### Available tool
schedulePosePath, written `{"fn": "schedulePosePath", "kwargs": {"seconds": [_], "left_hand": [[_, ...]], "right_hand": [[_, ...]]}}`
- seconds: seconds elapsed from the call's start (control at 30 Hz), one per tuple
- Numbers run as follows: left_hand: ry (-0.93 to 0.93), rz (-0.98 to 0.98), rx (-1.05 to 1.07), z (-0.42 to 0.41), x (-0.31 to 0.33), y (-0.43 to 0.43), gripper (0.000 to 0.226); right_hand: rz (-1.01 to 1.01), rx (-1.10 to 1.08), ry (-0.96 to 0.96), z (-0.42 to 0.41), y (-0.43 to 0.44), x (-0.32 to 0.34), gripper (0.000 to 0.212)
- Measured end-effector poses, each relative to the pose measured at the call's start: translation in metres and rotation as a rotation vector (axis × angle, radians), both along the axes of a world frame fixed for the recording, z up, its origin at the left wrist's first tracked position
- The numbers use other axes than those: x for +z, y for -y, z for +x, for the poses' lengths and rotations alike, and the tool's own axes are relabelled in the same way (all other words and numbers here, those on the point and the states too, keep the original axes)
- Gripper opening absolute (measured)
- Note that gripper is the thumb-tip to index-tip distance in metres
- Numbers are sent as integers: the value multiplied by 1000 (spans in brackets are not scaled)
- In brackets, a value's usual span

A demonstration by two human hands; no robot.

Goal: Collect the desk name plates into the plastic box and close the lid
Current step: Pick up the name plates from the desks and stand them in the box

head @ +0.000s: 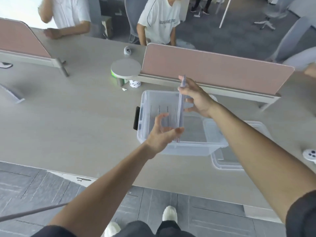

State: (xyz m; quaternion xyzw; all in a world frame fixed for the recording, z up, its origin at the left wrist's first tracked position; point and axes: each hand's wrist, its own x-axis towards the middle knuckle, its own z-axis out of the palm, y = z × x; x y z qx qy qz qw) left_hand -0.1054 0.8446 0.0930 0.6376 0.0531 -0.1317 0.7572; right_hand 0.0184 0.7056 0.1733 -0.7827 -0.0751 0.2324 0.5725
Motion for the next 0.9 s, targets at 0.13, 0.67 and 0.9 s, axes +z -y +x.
{"fn": "schedulePosePath", "kwargs": {"seconds": [0.13,0.67,0.9], "left_hand": [[-51,111,-80,17,2,38,94],[273,830,-21,75,-60,-14,57],[451,1190,24,106,-92,-56,31]], "right_hand": [[56,-5,-60,26,44,-21,54],[-19,-177,-104,94,72,-73,54],[-113,-157,-113,105,60,-129,46]]}}
